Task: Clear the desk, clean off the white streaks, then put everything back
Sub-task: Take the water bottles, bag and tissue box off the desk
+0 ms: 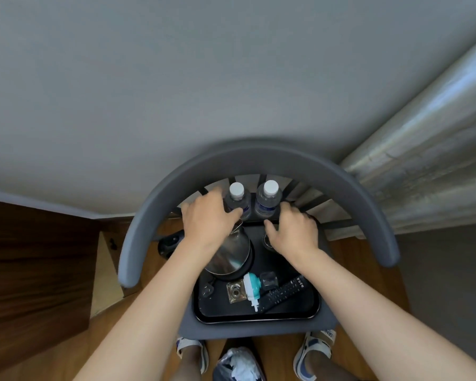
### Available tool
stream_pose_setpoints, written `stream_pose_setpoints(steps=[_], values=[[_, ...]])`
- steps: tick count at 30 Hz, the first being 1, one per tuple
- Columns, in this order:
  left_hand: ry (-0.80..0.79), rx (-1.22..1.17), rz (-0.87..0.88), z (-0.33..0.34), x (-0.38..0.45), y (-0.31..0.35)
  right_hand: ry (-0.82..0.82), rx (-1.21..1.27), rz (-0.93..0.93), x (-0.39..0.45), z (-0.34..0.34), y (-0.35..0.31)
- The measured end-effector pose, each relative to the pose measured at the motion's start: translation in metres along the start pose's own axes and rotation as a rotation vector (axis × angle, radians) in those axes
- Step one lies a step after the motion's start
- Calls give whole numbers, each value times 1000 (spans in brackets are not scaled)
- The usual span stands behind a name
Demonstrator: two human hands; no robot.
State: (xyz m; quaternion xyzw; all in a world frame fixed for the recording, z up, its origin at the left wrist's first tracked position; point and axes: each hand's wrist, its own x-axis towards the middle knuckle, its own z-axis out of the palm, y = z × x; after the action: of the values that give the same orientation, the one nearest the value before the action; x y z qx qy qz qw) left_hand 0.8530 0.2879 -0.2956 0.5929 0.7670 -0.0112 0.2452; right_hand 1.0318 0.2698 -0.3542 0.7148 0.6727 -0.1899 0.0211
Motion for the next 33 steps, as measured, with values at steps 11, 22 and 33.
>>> stream_pose_setpoints(steps=[11,22,33], values=[[-38,238,292,-101,-88,-56,-60,-178,-177,-108,-102,-85],[57,217,353,-238,-175,-171,7,-34,-157,-221,-170,-235],[166,36,58,-273,-308,-298,-17,12,-414,-321,-147,-337]])
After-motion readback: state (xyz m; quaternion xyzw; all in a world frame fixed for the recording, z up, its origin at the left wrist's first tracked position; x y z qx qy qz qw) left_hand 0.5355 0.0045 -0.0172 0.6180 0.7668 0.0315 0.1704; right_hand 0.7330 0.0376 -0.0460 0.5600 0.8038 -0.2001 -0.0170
